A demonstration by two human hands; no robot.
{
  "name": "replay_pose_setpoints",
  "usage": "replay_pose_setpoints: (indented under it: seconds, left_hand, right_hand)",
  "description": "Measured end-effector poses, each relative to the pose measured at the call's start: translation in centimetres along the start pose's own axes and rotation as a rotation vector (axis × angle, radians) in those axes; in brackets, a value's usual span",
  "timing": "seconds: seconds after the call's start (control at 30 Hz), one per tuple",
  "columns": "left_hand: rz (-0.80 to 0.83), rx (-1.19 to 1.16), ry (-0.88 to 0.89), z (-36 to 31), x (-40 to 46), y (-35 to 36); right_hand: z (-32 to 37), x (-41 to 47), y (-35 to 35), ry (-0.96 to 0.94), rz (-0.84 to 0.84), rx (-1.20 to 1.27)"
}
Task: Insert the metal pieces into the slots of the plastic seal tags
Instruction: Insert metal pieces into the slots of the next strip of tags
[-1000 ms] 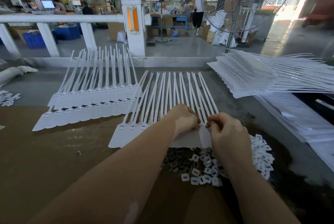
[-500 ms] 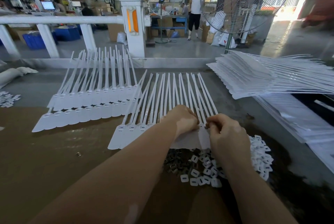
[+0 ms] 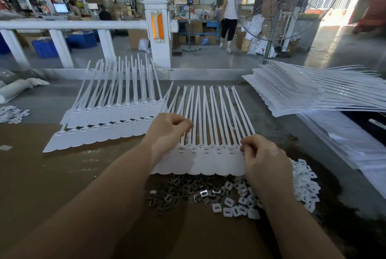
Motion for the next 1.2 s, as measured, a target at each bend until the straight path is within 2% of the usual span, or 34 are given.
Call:
replay_pose_setpoints:
  seconds: [0.2, 0.3, 0.43, 0.9, 1.07, 1.2]
  left_hand:
    - [-0.289, 0.082, 0.005, 2.9, -1.5, -4.7]
    - [-0.372, 0.093, -0.02, 4.5, -1.8, -5.8]
    - [-0.443, 0.249, -0.018, 5.6, -2.0, -5.9]
    - [-0.382, 0.289, -0.059, 7.6, -1.9, -5.1]
    - [-0.373, 0.296, -0.059, 7.7, -1.9, -5.0]
    - [-0.365, 0.282, -0.063, 7.6, -2.0, -5.0]
  right_hand:
    - [0.0, -0.1, 0.4, -0.011, 0.017, 0.002]
    - [0.3, -0.2, 0.5, -0.05, 0.019, 0.005]
    - [0.7, -0.3, 0.7, -0.107, 0.046, -0.04]
    - [0.6, -0.3, 1.6, -0.159, 0.095, -0.237]
    - [0.4, -0.2, 1.5, -0.137, 0.098, -0.214]
    - [0.4, -0.2, 1.0, -0.136, 0.038, -0.15]
Point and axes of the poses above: each hand's wrist, its own x-axis towards the middle knuckle, its own y-axis out of the palm, z = x × y, the point moved 5 cm from there along x, towards the middle knuckle, and after that the axes turned 10 degrees about z, right-handed, at the moved point
